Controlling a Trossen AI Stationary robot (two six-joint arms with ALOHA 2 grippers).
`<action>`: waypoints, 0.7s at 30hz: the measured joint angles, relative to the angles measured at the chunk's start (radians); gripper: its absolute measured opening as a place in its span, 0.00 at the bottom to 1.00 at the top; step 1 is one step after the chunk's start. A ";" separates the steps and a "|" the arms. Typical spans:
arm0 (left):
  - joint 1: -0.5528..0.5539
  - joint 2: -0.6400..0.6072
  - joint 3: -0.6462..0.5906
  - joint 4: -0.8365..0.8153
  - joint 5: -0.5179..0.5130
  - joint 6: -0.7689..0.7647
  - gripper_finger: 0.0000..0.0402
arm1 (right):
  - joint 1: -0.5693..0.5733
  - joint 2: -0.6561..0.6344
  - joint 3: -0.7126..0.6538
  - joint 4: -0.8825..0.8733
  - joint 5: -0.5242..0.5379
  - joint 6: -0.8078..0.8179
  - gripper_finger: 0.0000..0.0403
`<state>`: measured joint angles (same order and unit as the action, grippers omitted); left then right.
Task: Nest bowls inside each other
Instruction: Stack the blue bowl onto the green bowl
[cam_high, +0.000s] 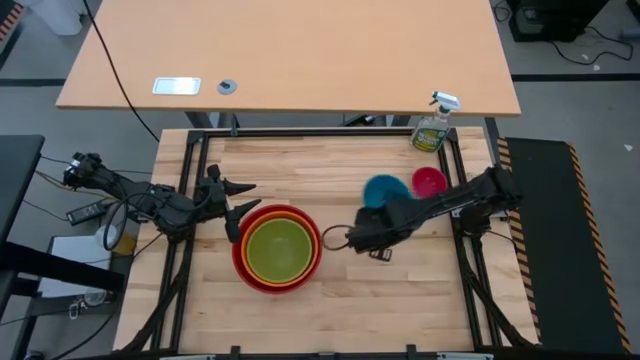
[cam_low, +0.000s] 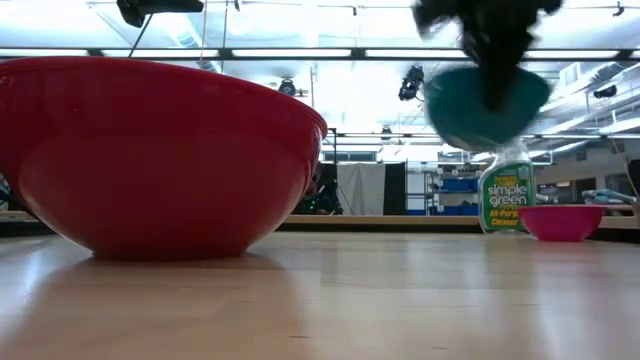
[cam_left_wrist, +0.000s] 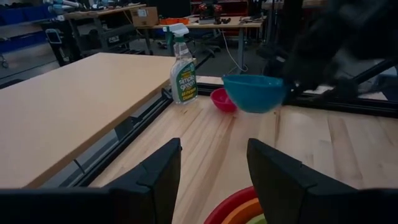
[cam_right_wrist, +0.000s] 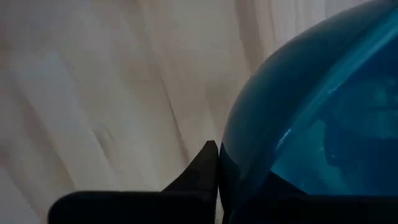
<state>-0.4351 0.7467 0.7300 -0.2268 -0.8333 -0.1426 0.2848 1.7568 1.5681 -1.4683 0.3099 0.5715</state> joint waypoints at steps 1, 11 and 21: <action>0.000 0.000 0.000 0.000 0.000 0.000 0.47 | 0.011 0.004 0.029 0.039 0.024 -0.043 0.06; 0.000 0.000 0.000 0.004 -0.010 0.007 0.47 | 0.096 0.026 0.082 0.690 0.045 -0.552 0.07; 0.001 0.006 0.000 0.045 -0.006 0.034 0.47 | 0.051 0.236 0.081 1.069 -0.094 -0.829 0.07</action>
<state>-0.4345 0.7530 0.7298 -0.1816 -0.8394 -0.1083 0.3354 1.9933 1.6496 -0.3993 0.2157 -0.2572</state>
